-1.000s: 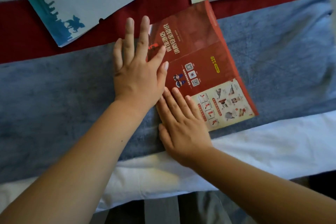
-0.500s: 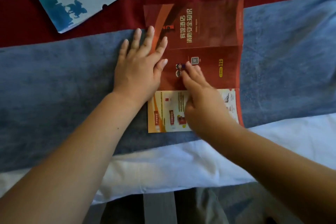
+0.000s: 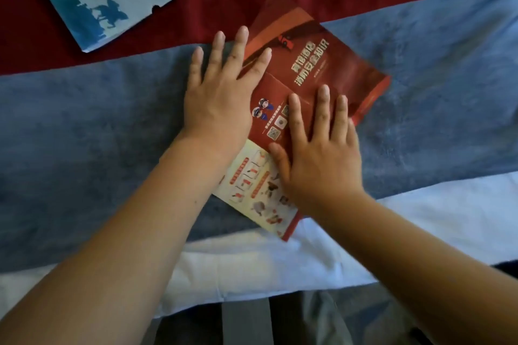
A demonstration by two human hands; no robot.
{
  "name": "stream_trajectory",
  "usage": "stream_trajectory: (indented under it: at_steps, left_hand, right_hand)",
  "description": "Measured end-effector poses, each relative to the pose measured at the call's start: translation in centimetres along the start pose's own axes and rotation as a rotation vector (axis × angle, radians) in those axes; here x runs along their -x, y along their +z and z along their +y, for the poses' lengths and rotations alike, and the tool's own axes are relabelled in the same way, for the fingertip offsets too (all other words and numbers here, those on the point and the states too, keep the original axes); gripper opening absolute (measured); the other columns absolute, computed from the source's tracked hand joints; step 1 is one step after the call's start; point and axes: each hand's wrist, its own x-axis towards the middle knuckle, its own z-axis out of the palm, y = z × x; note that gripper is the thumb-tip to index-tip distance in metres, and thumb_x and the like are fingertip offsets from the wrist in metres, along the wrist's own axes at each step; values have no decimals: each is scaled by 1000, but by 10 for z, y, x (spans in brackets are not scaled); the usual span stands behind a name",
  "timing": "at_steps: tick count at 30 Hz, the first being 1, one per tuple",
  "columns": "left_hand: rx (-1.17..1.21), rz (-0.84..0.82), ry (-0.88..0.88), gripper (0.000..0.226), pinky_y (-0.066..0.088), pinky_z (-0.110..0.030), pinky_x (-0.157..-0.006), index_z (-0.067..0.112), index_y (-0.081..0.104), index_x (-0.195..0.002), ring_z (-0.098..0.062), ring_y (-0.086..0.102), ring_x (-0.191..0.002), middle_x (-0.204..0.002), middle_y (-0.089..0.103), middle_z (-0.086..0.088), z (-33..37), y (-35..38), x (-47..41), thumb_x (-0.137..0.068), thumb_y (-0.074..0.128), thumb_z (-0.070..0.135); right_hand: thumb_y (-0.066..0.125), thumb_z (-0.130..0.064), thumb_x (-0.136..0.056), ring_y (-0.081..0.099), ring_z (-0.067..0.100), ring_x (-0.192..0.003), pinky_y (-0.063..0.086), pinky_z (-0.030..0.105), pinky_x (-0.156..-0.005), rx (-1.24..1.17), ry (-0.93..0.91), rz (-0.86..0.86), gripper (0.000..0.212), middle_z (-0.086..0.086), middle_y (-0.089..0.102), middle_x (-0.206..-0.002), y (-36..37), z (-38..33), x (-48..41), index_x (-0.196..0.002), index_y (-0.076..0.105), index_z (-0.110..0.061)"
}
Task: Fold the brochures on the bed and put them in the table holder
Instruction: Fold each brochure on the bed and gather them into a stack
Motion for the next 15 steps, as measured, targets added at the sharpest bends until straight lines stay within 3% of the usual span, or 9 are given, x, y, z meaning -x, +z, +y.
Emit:
stream_trajectory:
  at_steps: [3,7,10,12,13,15]
  left_hand:
    - [42,24,-33,64,3,-52,-127,30,12,-164,-32,1,-159,-173,2,-9,5,2,18,-106,40,33]
    - [126,-16,-143,64,-2,-51,-126,34,6,-164,-33,-7,-158,-171,-9,-13,3,14,57,-107,25,53]
    - [113,-47,-265,67,-2,-56,-125,36,-2,-163,-41,-12,-156,-168,-17,-20,-8,22,79,-106,20,60]
    - [109,-76,-283,69,-2,-57,-124,37,-6,-163,-44,-15,-155,-168,-20,-21,-18,24,85,-104,18,63]
    - [100,-77,-272,69,-2,-56,-124,37,-7,-163,-44,-15,-155,-168,-19,-21,-23,24,86,-104,19,63]
    - [86,-62,-240,69,-3,-55,-124,39,-4,-163,-43,-13,-155,-168,-16,-21,-38,25,86,-104,24,61]
  right_hand:
    - [1,-69,-99,-10,56,-153,14,57,-123,-16,143,-111,84,32,-23,-165,5,-35,10,-153,-34,-15]
    - [9,-59,-105,5,61,-150,20,58,-120,-13,214,-261,83,40,-10,-163,-11,-61,15,-158,-26,-6]
    - [19,-47,-109,42,49,-135,37,51,-106,85,130,-217,74,32,32,-153,-24,-68,15,-163,-2,-2]
    - [30,-40,-106,55,38,-116,41,45,-90,89,-3,-29,63,19,53,-131,-28,-62,12,-156,33,-1]
    - [35,-39,-104,56,37,-116,42,45,-91,74,-80,76,57,16,56,-127,-29,-56,10,-146,48,-3]
    - [41,-41,-102,45,39,-139,38,49,-110,37,-240,210,54,19,51,-145,-24,-41,3,-143,55,-7]
